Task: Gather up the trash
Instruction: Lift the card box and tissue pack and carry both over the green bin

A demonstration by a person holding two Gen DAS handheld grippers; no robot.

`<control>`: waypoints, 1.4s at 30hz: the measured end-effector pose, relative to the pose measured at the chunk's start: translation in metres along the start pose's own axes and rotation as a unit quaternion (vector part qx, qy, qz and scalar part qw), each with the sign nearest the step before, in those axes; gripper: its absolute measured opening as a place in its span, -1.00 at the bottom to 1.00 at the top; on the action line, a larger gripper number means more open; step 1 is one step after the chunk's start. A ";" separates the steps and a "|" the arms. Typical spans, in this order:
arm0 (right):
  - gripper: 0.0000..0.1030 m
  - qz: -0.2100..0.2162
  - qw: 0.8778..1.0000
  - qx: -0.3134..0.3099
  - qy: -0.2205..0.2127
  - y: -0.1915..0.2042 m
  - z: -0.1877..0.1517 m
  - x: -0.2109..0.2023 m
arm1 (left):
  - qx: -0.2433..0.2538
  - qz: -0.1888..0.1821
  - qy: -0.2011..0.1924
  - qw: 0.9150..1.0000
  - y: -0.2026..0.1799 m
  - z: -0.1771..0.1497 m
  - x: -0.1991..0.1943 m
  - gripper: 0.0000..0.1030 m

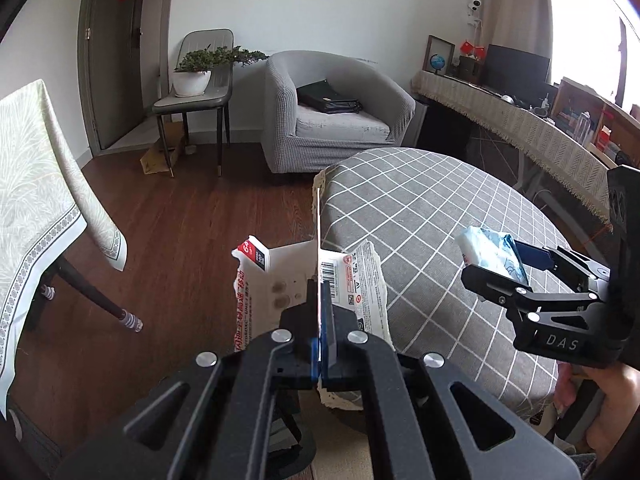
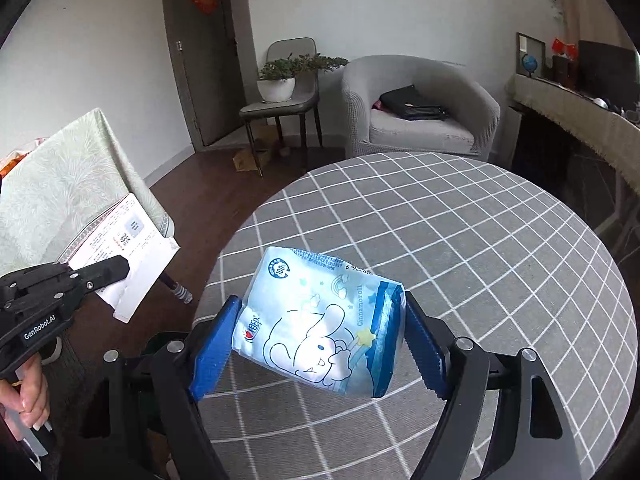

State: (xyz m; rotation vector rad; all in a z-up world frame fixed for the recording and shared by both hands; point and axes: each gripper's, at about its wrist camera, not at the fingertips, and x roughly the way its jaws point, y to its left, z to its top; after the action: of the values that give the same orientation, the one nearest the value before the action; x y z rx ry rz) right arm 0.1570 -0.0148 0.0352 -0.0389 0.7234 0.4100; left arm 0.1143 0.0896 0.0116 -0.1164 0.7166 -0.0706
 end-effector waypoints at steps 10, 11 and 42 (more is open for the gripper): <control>0.54 0.037 0.999 -0.019 -0.004 0.065 -0.010 0.009 | -0.014 0.031 0.027 0.999 0.051 -0.033 -0.007 -0.97; 0.54 0.042 0.999 -0.018 -0.005 0.069 -0.011 0.009 | -0.014 0.033 0.030 0.999 0.055 -0.037 -0.007 -0.97; 0.55 0.095 0.988 -0.086 0.087 0.185 -0.036 0.085 | -0.078 0.044 0.213 0.973 0.158 -0.134 0.086 -0.97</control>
State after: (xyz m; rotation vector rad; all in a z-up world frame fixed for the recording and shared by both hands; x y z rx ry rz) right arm 0.1219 0.1788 -0.0278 -0.1703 0.8651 0.6572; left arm 0.0944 0.2260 -0.1654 -0.2242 1.1564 0.0474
